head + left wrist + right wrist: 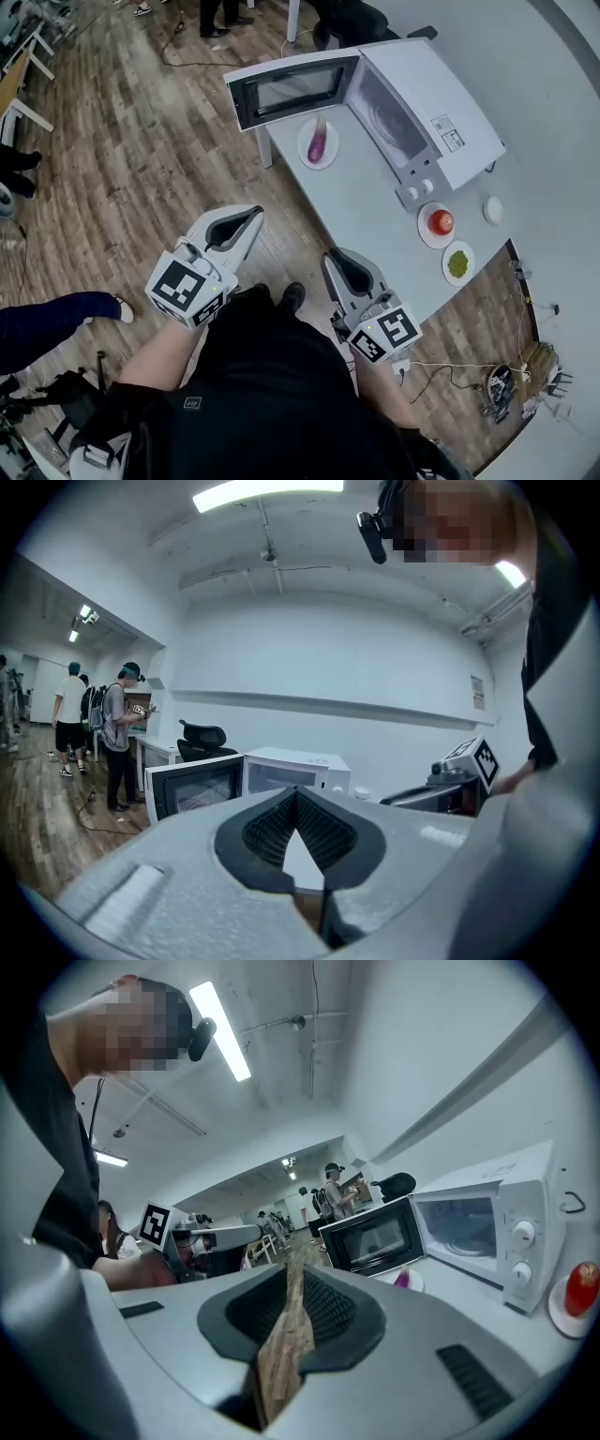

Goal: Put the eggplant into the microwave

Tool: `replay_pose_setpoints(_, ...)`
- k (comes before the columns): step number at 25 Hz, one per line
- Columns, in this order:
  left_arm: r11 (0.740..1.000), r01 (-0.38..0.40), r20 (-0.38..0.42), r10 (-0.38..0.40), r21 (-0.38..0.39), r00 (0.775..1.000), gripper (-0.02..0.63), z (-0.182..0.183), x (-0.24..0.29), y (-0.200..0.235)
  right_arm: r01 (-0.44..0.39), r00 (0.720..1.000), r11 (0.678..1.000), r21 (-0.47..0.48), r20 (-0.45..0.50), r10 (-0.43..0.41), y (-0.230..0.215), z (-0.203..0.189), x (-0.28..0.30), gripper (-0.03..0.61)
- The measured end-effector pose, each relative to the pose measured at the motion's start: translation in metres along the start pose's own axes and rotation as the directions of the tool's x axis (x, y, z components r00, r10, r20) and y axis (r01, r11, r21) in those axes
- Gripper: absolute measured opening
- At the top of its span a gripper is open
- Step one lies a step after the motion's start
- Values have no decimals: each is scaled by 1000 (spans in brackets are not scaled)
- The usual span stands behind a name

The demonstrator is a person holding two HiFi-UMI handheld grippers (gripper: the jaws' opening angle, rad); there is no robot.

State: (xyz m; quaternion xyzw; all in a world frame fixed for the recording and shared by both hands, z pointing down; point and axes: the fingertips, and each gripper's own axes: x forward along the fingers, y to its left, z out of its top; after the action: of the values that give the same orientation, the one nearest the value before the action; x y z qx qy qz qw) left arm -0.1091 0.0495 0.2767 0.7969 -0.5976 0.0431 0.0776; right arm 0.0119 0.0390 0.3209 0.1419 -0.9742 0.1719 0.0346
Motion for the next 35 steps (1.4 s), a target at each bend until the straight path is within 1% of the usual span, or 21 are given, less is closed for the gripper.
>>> replay_pose_setpoints(4,1000,29,-15,-29,-4,999,8,-1,24,19,4,1000,1000,17,-11,-4,-17,5,20,61)
replay_pose_setpoints(7,999,52,-17,-53,-8,998,8,1,40,39,23,1000,999,22,-18,-22,-30,11,39,61)
replay_pose_setpoints(9,997,77,-18,-77,-2,997,8,1,50,53,50,999,998,23,-23,-50,-39,15,52,61)
replay_pose_setpoints(14,985,168,-23,-167,35,986,8,-3,79,77,132,991,991,24,-14,-132,-67,25,83,60)
replay_pose_setpoints(16,982,182,-19,-181,47,983,8,-3,91,87,157,988,987,35,1,-157,-78,28,95,60)
replay_pose_setpoints(18,980,195,-19,-194,40,981,8,-3,103,95,170,985,984,51,12,-170,-87,31,103,60)
replay_pose_setpoints(20,975,222,-41,-221,23,975,8,-6,112,98,171,985,983,67,4,-172,-91,28,107,59)
replay_pose_setpoints(23,966,258,-101,-255,14,962,8,-16,122,100,166,986,982,85,-19,-165,-96,21,113,58)
replay_pose_setpoints(26,962,266,-139,-257,55,956,8,-24,132,100,164,986,982,94,-30,-162,-103,15,118,58)
replay_pose_setpoints(30,955,275,-170,-255,108,952,8,-38,147,105,167,986,979,117,-36,-164,-112,1,122,57)
replay_pose_setpoints(33,941,267,-208,-223,209,952,8,-52,158,114,172,985,978,123,-43,-168,-117,-9,124,57)
replay_pose_setpoints(35,927,267,-235,-207,263,950,8,-63,165,120,183,983,975,127,-44,-179,-122,-16,127,57)
